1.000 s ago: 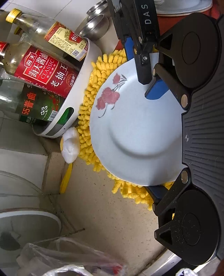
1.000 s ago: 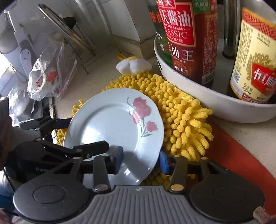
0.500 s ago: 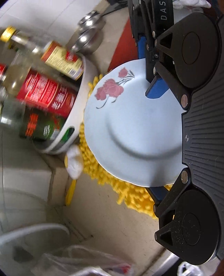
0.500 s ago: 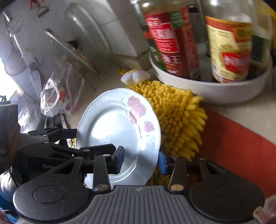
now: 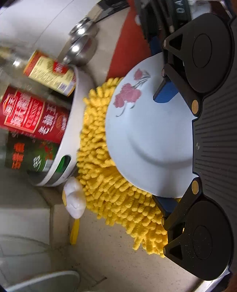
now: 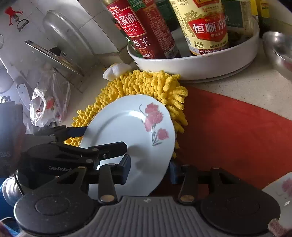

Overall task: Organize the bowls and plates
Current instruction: 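Lift the mat plate off the yellow mat with the left gripper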

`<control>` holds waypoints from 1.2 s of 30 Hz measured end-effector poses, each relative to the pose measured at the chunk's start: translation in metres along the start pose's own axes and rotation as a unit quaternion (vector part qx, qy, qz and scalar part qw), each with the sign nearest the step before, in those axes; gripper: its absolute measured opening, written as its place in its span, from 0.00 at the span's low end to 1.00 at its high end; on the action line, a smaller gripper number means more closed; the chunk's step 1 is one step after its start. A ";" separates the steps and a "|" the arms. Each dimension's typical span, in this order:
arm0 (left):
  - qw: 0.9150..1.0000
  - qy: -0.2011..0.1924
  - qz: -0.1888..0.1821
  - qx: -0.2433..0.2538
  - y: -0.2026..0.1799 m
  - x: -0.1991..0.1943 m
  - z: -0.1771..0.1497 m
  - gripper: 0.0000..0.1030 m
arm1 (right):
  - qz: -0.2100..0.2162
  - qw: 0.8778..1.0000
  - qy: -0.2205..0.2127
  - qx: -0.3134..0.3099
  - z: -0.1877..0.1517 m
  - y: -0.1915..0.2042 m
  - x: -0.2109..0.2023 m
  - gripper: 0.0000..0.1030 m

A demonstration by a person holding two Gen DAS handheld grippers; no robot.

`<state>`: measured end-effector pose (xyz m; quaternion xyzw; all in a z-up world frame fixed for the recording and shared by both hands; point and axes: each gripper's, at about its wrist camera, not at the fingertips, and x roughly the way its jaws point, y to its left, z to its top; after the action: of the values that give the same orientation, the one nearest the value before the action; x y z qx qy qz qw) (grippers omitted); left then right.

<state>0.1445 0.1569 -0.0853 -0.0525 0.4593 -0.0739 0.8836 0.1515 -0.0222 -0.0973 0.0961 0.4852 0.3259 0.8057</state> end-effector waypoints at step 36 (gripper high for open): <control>0.998 -0.054 0.027 0.008 -0.055 -0.035 0.039 1.00 | 0.028 0.997 -0.068 0.000 0.010 -0.017 -0.057 0.39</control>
<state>0.1516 0.1097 -0.0262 -0.0368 0.4112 -0.0508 0.9094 0.1494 -0.0685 -0.0592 0.1314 0.4262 0.3411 0.8275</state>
